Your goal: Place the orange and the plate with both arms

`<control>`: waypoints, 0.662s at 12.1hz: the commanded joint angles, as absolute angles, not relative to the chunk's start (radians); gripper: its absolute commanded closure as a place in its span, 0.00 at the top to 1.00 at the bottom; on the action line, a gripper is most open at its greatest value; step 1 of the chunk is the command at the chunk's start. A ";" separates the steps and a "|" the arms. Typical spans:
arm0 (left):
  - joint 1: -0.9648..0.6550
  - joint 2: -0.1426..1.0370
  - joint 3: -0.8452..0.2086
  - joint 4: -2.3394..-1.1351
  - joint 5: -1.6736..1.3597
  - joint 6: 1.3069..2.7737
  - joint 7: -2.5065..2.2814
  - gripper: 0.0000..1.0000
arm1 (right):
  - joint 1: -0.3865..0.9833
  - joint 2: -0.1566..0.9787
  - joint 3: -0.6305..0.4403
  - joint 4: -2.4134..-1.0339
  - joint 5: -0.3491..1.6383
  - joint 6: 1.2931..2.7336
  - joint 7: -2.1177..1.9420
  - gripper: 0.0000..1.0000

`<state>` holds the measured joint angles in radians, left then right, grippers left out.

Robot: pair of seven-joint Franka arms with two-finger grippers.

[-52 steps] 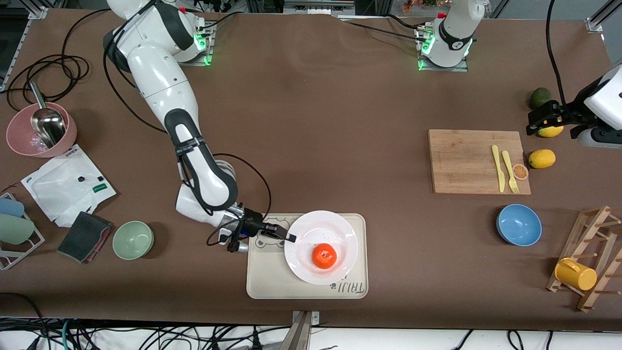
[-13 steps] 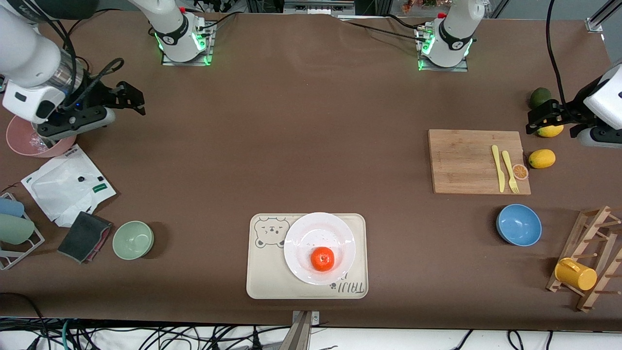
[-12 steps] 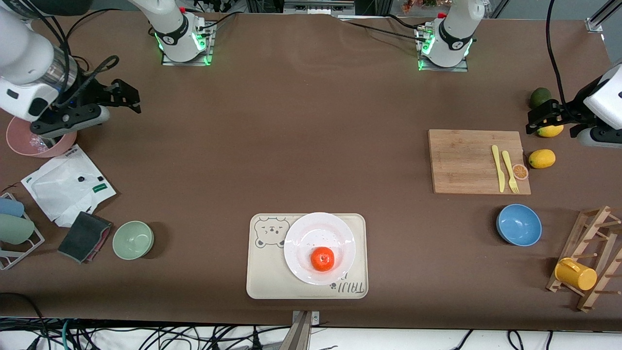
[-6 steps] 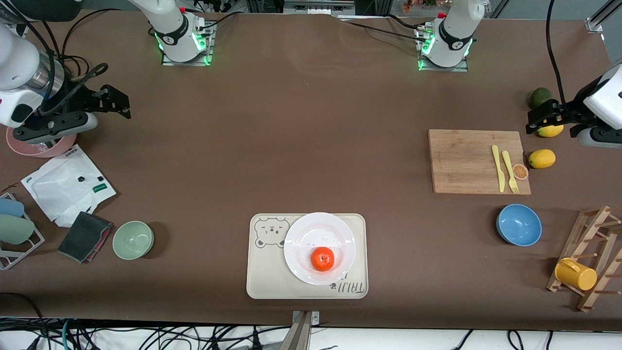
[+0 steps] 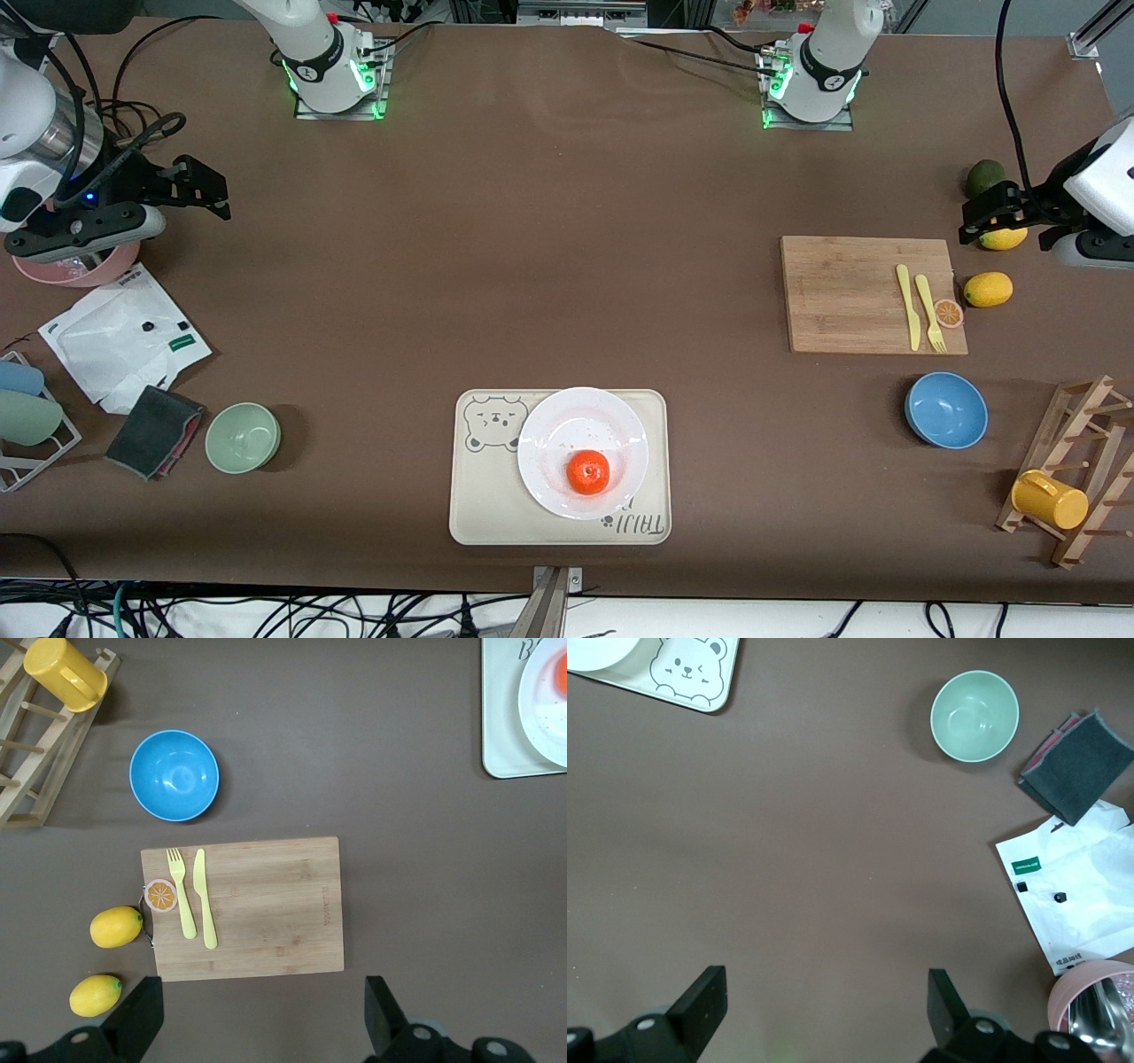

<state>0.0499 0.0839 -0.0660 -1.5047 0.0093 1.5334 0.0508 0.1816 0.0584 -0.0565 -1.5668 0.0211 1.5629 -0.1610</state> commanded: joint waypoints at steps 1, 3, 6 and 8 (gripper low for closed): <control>0.052 0.087 -0.071 -1.483 0.021 1.516 0.063 1.00 | 0.176 0.072 -0.052 -1.537 0.012 1.537 -0.150 1.00; 0.052 0.087 -0.069 -1.483 0.021 1.516 0.063 1.00 | 0.176 0.072 -0.052 -1.537 0.012 1.537 -0.152 1.00; 0.052 0.087 -0.069 -1.483 0.021 1.516 0.063 1.00 | 0.176 0.072 -0.052 -1.537 0.012 1.539 -0.156 1.00; 0.052 0.087 -0.071 -1.483 0.021 1.514 0.063 1.00 | 0.175 0.078 -0.054 -1.537 0.012 1.537 -0.160 1.00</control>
